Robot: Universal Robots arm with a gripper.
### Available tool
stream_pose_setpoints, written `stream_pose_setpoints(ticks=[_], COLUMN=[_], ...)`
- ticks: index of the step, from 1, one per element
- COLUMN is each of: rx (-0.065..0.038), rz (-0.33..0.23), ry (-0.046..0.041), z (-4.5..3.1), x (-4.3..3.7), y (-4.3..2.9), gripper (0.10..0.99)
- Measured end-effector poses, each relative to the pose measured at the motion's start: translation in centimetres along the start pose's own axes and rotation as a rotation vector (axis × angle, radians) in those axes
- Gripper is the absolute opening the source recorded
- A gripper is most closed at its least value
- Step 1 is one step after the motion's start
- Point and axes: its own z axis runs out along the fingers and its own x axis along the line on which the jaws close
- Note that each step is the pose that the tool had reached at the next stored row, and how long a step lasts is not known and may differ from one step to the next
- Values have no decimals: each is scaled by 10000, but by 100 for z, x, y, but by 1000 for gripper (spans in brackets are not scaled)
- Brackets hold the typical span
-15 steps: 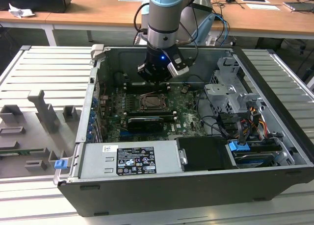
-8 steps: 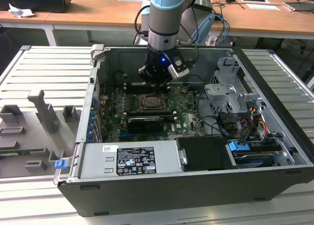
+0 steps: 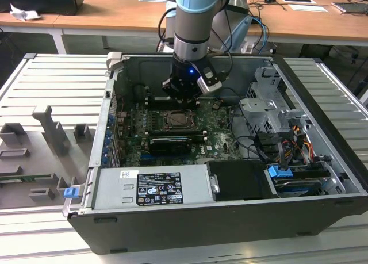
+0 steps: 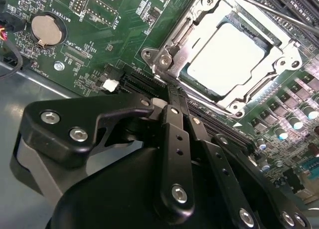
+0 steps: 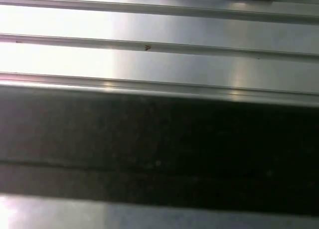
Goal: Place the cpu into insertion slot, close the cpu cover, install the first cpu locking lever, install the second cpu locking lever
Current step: 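Install the first cpu locking lever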
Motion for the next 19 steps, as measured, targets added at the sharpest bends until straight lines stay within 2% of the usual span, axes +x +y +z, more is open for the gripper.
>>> stream_pose_setpoints(ticks=[5, 14, 19], rx=[65, 72, 69], rz=[0, 2, 0], ry=[1, 3, 3], z=[15, 38, -18], x=[-1, -5, -5], y=[-1, -3, 2], gripper=[106, 106, 106])
